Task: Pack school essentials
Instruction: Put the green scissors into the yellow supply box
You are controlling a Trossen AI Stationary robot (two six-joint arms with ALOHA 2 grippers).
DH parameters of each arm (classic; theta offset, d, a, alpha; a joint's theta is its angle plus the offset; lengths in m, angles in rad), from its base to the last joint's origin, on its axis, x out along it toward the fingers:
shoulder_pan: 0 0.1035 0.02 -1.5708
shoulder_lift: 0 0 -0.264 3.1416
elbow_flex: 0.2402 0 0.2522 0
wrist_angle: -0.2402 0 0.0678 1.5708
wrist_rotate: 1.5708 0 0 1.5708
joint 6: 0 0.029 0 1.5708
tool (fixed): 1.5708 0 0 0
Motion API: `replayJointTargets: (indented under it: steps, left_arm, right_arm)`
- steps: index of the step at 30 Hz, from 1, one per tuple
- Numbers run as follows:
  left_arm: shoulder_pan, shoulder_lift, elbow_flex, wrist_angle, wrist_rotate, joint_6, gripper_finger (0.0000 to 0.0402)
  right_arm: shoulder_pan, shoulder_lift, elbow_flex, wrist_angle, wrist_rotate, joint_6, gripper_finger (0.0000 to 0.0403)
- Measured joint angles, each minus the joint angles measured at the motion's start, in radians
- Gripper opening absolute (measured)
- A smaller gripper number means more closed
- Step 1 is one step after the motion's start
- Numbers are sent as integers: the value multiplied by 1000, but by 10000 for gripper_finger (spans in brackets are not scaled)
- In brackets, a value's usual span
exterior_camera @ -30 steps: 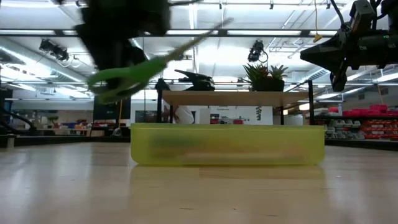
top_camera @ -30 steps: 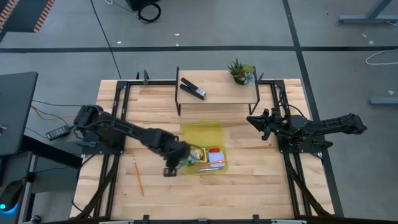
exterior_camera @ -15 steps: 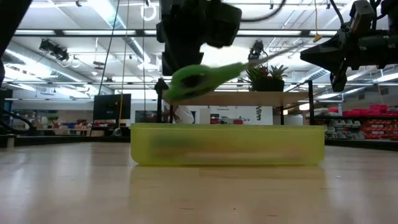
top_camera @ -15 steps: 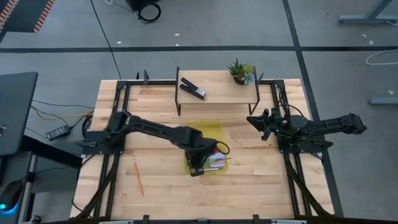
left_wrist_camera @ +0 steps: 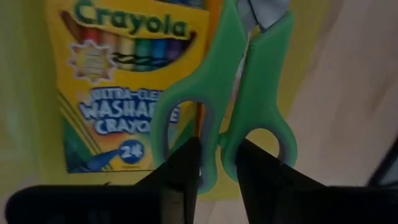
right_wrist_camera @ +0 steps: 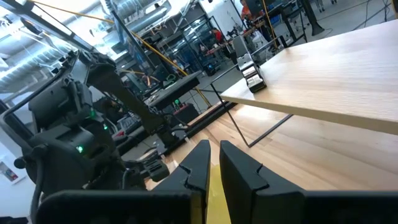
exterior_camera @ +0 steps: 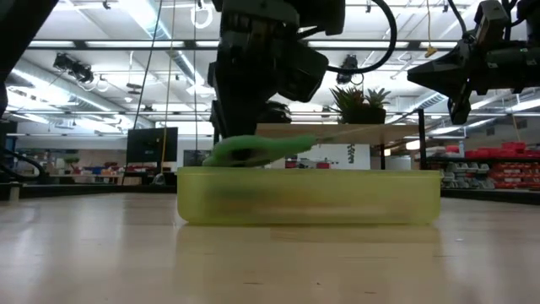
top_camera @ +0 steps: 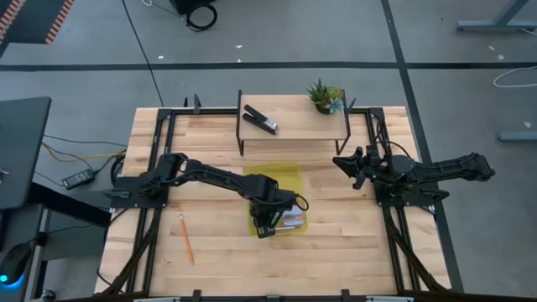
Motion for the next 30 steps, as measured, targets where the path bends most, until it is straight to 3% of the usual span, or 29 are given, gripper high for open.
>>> replayJointTargets:
  steps: [4,16,30]
  left_arm:
    - [1,0,0,-4,-48,-29,123]
    - [4,-3,0,-3,-7,-1,205]
    - [23,-80,-7,-16,-93,153,166]
  right_arm:
    - [0,0,0,0,0,0,42]
    - [0,0,0,0,0,0,42]
    - [0,0,0,0,0,0,42]
